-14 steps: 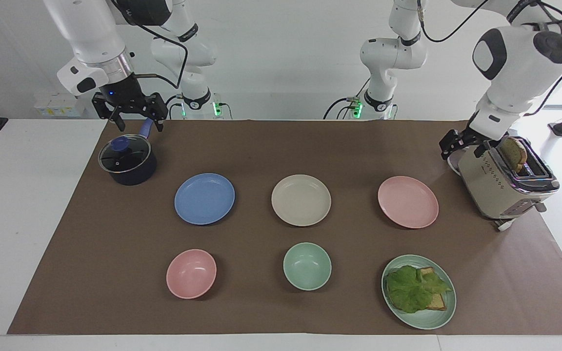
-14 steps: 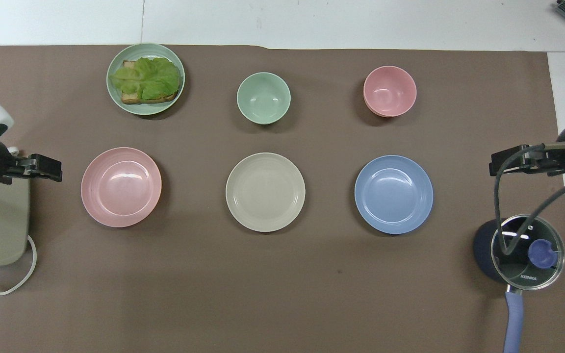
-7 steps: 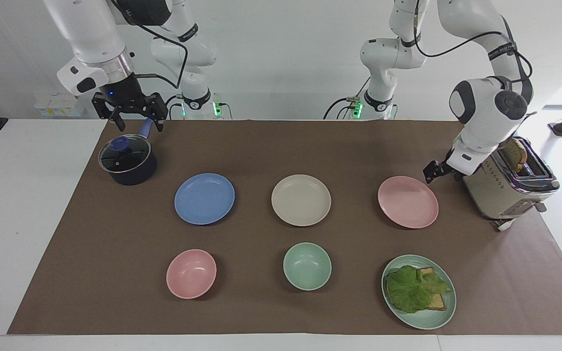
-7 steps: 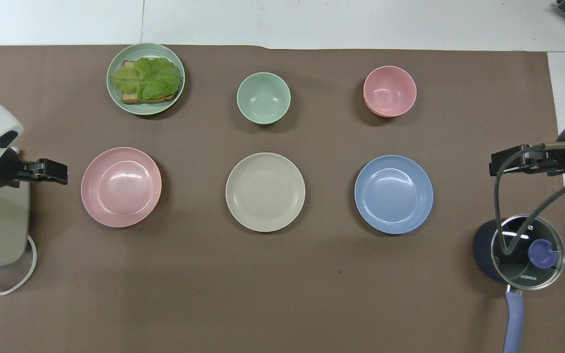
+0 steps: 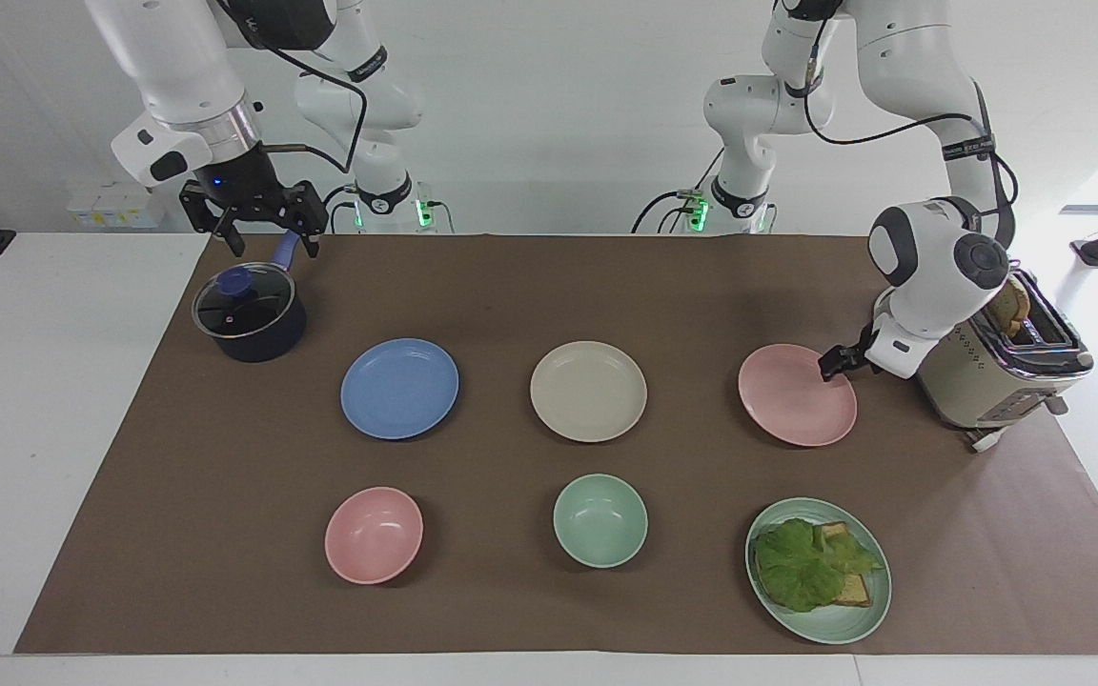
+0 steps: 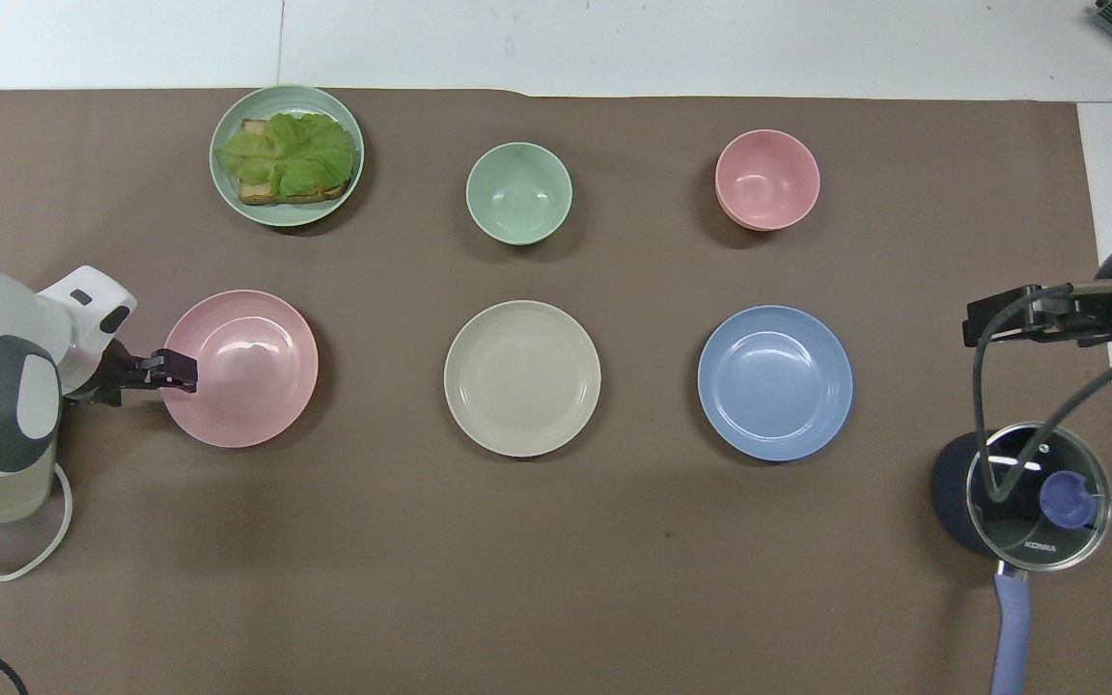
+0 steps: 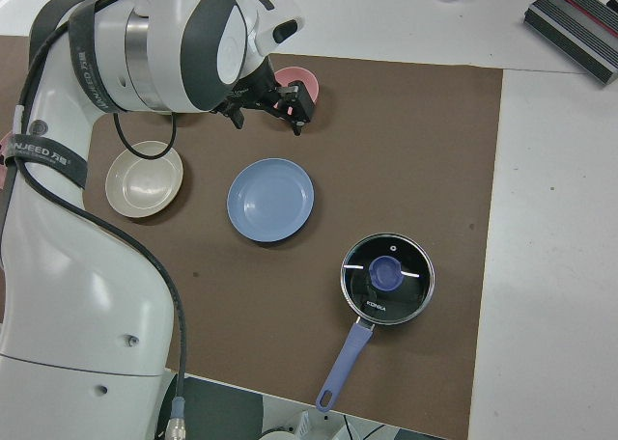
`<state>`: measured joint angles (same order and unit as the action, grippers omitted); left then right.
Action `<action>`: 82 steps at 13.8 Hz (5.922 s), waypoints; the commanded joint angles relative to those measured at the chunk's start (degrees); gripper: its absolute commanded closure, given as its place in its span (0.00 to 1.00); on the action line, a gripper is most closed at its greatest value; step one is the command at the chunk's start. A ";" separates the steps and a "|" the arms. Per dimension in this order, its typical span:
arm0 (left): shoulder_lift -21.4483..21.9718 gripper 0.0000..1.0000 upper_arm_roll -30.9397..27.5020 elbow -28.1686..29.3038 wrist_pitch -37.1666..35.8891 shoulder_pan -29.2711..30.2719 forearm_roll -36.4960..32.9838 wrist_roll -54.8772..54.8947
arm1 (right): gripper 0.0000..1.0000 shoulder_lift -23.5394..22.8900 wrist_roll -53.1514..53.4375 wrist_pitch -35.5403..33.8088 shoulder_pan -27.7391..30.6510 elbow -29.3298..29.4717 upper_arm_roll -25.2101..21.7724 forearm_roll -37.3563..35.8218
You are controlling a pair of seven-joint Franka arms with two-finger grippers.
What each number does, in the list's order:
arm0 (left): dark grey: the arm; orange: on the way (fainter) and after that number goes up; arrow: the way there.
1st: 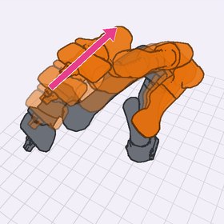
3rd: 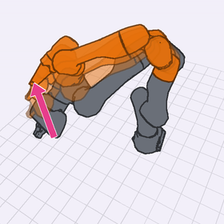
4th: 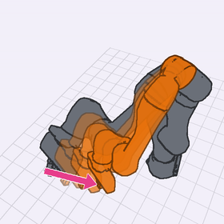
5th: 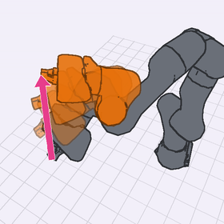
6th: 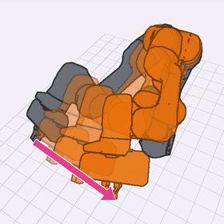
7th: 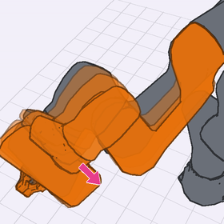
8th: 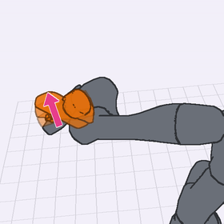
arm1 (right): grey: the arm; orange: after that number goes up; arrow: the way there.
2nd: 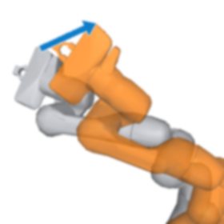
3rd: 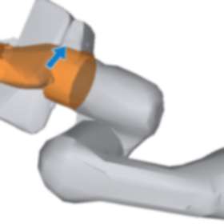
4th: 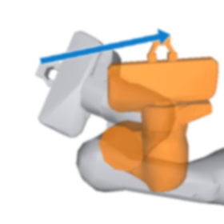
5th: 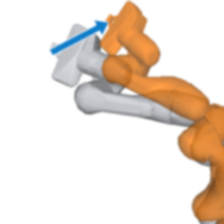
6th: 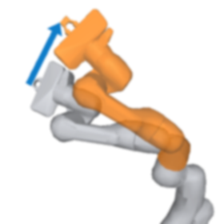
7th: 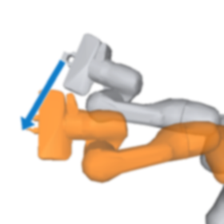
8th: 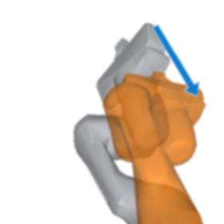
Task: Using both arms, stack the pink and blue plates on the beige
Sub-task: 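Reach the left gripper to the pink plate rim and grasp it, then slide the pink plate with the left gripper onto the beige plate, then release the pink plate and retract the left gripper while the right gripper reaches, then grasp the blue plate rim with the right gripper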
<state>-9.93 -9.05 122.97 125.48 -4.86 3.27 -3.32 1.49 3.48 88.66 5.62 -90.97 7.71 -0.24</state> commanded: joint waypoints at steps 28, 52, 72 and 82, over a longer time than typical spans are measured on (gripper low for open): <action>0.71 1.00 8.00 -6.08 -0.61 -24.40 15.19 -21.20 | 0.00 1.32 -1.37 0.55 0.97 -1.58 0.20 1.03; 10.72 0.00 6.94 -35.87 -39.88 -1.65 -2.57 1.03 | 0.00 -4.55 -1.29 31.10 0.45 -22.57 0.11 1.03; 10.72 0.00 7.03 -35.79 -39.88 -1.29 -2.57 1.03 | 1.00 -11.77 -3.57 49.24 1.41 -35.15 0.20 9.02; 10.72 0.00 7.03 -35.78 -39.88 -1.29 -2.57 1.03 | 1.00 -4.48 -2.78 40.63 -3.85 -30.77 0.46 15.14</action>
<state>0.59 -2.58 87.17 86.53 -6.91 1.49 -3.02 -4.59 1.69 131.57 3.09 -123.32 7.95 10.24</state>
